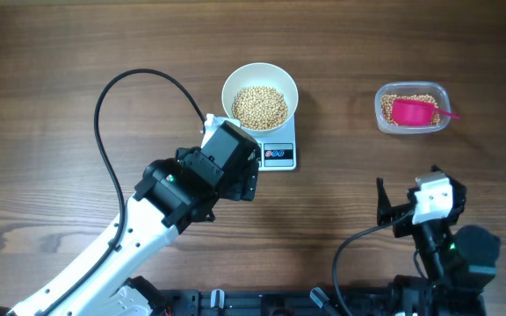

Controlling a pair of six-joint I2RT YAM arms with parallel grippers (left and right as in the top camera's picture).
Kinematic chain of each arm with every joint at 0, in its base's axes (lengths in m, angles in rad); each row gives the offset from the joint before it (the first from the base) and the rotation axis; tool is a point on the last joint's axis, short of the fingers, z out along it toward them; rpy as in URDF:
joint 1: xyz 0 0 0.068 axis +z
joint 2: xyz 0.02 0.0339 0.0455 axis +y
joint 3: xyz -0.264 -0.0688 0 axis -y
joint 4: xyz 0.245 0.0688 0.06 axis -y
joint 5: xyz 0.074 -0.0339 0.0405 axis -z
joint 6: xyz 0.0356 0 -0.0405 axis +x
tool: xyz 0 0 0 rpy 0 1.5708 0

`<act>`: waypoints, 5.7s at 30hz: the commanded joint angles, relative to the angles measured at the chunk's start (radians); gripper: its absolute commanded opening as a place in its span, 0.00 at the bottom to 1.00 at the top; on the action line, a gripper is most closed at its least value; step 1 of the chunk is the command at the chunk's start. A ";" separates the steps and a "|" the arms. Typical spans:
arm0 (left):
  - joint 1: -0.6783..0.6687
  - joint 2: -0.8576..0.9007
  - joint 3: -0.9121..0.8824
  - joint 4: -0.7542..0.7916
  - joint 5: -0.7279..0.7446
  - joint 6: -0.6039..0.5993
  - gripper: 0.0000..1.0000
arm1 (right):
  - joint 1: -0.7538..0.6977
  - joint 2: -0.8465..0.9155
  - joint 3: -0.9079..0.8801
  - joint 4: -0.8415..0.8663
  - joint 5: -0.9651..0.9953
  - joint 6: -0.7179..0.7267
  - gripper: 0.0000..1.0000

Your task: Scoop item into bowl and weigh 150g on scale

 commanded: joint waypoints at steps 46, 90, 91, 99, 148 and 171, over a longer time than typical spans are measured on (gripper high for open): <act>0.003 -0.002 -0.005 0.000 -0.002 -0.002 1.00 | 0.005 -0.131 -0.226 0.130 0.041 0.162 1.00; 0.180 -0.296 -0.215 0.123 0.052 -0.002 1.00 | 0.005 -0.131 -0.226 0.130 0.041 0.162 1.00; 0.226 -0.341 -0.269 0.207 0.073 -0.002 1.00 | 0.005 -0.131 -0.226 0.130 0.041 0.162 1.00; 0.571 -0.718 -0.751 0.871 0.111 -0.093 1.00 | 0.005 -0.131 -0.226 0.130 0.041 0.162 1.00; 0.650 -1.257 -1.115 0.917 0.204 -0.024 1.00 | 0.005 -0.131 -0.226 0.130 0.041 0.162 1.00; 0.650 -1.258 -1.115 0.917 0.204 -0.024 1.00 | 0.005 -0.131 -0.226 0.130 0.041 0.162 1.00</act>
